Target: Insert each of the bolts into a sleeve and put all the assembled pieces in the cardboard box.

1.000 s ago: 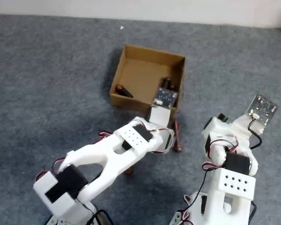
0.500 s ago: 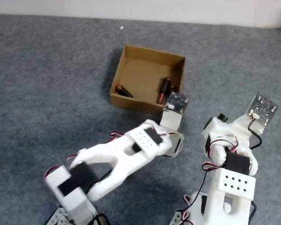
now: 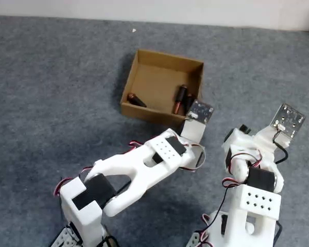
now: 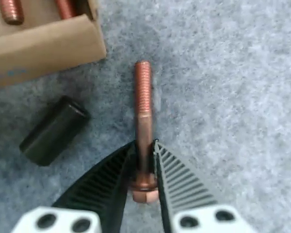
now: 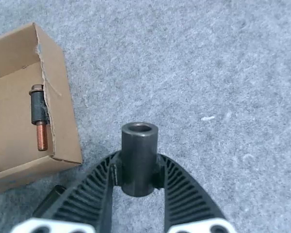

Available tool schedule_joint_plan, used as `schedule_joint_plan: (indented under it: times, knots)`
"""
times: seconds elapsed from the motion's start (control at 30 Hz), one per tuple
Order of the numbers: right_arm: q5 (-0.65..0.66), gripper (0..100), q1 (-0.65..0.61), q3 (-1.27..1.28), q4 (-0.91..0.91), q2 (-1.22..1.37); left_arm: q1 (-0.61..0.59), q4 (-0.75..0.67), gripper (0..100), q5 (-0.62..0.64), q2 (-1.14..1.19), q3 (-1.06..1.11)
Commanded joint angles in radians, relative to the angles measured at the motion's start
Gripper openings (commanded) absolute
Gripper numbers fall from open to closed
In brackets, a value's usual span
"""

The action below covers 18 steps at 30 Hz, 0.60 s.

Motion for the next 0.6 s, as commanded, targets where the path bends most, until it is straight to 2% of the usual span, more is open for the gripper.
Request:
schedule_joint_plan:
  times: [0.0,0.13,0.33,0.5,0.57]
  knots:
    - [0.002,0.5,0.033,-0.008,-0.030,-0.030,0.012,0.012,1,0.003,-0.018,-0.031]
    - [0.002,0.5,0.050,-0.008,-0.030,-0.030,0.013,0.020,0,0.003,-0.107,-0.004]
    - [0.002,0.5,0.048,-0.008,-0.030,-0.030,0.012,0.020,0,0.008,-0.375,0.143]
    - [0.002,0.5,0.048,-0.008,-0.030,-0.030,-0.071,0.018,0,0.012,-0.581,0.248]
    - [0.002,0.5,0.048,-0.008,-0.030,-0.030,-0.116,0.020,0,0.074,-0.657,0.285]
